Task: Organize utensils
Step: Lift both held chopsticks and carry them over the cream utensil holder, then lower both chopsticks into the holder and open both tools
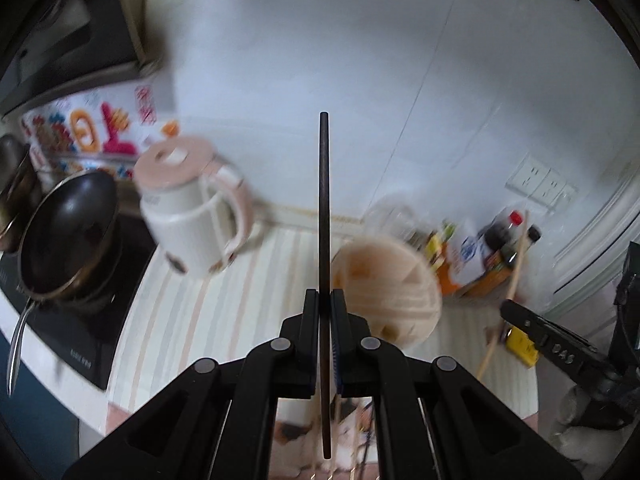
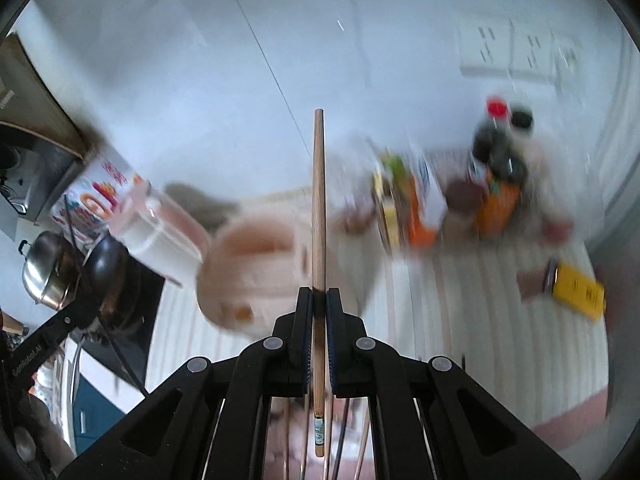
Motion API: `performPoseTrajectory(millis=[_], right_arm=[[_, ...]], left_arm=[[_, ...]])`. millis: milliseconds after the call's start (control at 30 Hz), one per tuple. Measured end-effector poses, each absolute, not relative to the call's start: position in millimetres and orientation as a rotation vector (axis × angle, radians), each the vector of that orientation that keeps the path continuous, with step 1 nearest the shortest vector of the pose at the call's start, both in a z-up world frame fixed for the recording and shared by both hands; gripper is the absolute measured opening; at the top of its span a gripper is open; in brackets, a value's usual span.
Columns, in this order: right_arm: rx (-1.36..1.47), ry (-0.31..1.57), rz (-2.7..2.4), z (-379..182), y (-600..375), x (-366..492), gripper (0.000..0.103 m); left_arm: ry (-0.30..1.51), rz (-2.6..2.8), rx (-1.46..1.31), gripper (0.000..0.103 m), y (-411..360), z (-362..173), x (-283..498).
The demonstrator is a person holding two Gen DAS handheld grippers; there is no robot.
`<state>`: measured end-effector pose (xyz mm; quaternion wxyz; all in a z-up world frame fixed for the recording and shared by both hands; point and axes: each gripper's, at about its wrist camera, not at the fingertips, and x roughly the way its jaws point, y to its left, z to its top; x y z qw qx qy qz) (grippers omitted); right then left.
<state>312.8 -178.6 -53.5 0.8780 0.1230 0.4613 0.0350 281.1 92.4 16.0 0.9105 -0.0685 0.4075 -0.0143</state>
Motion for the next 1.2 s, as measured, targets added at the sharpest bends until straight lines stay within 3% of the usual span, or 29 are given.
performPoseTrajectory(millis=[233, 567, 1200], right_arm=[[0.237, 0.884, 0.067, -22.8, -169.5, 365.9, 0.007], [0.321, 0.866, 0.047, -31.1, -180.8, 433.2, 0.007], [0.348, 0.717, 0.054, -64.3, -164.7, 450.2, 0.007]], left_arm=[[0.805, -0.039, -0.084, 0.003, 63.1, 38.3, 339.2], [0.796, -0.037, -0.107, 0.003, 55.0, 45.3, 405.7], [0.853, -0.04, -0.139, 0.003, 67.8, -23.1, 455.5]])
